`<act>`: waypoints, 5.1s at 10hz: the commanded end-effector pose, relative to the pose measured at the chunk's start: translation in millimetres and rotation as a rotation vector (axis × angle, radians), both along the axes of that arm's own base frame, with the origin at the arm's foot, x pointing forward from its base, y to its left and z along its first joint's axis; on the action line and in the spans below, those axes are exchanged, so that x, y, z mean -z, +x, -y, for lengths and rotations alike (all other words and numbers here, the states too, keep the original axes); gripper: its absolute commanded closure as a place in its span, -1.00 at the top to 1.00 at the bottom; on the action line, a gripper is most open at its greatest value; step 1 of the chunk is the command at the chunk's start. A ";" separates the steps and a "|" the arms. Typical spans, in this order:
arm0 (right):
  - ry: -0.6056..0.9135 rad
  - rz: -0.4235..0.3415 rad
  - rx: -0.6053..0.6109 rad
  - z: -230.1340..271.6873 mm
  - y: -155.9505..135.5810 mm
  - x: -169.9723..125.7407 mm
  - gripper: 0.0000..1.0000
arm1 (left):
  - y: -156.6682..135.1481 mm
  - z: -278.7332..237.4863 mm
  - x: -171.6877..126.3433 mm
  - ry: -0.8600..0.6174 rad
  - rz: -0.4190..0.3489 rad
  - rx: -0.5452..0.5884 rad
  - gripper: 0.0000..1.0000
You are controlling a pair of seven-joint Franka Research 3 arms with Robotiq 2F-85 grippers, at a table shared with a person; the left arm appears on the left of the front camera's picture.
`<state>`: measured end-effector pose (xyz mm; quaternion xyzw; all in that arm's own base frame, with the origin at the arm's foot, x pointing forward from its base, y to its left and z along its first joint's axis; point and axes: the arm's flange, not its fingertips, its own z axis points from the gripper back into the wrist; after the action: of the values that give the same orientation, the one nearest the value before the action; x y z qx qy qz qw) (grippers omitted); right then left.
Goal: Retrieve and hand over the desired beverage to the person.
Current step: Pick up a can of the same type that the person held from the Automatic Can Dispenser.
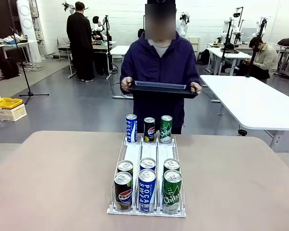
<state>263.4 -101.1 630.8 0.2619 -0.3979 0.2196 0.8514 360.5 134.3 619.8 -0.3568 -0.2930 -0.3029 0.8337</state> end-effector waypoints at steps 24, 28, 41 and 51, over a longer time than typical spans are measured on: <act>0.013 0.003 -0.020 0.1 1.4 1.8 1.00 | 1.5 -2.2 -1.2 -0.007 0.024 0.019 1.00; 0.013 0.003 -0.020 0.1 1.4 1.8 1.00 | 1.5 -2.2 -1.2 -0.007 0.024 0.019 1.00; 0.013 0.003 -0.020 0.1 1.4 1.8 1.00 | 1.5 -2.2 -1.2 -0.007 0.024 0.019 1.00; 0.013 0.003 -0.020 0.1 1.4 1.8 1.00 | 1.5 -2.2 -1.2 -0.007 0.024 0.019 1.00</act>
<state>263.5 -101.1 630.7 0.2618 -0.3977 0.2196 0.8515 361.1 134.3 619.4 -0.3550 -0.2929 -0.3046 0.8339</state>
